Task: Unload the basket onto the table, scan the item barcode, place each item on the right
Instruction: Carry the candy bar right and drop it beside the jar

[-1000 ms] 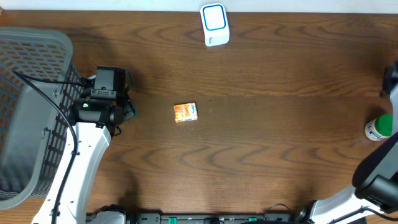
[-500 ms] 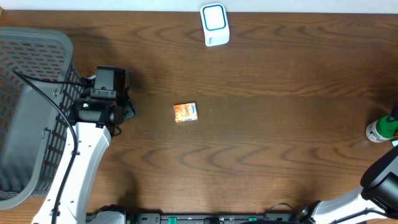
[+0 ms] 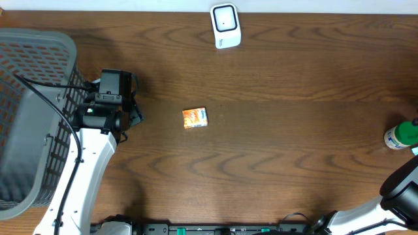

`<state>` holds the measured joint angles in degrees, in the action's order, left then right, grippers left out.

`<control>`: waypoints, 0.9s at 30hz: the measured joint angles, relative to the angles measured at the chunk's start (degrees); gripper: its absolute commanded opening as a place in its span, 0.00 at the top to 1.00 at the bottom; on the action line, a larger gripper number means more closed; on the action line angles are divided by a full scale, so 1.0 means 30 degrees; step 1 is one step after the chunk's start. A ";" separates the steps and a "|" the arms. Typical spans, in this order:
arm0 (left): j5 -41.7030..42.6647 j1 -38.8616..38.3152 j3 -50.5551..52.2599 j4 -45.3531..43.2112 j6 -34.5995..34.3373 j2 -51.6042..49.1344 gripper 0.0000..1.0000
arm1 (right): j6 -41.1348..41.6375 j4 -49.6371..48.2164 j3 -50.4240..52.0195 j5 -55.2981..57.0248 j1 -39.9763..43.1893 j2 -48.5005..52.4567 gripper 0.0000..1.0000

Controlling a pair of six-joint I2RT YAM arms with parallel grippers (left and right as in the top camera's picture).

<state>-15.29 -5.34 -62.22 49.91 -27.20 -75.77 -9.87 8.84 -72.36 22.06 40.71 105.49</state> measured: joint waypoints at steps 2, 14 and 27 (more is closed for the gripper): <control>0.0000 0.0000 0.0000 0.0000 -0.0007 0.0000 0.19 | 0.0066 -0.0765 -0.0051 -0.0313 0.0000 0.0007 0.99; 0.0000 0.0000 0.0000 0.0000 -0.0007 0.0000 0.20 | 0.0146 -0.1683 -0.0423 -0.0721 0.0051 0.2849 0.99; 0.0000 0.0000 0.0000 0.0000 -0.0007 0.0000 0.19 | 0.1239 -0.0350 -0.1005 -0.1071 0.0102 0.4845 0.01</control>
<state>-15.29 -5.34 -62.22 49.91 -27.22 -75.77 -6.15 7.79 -75.37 18.85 41.01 120.03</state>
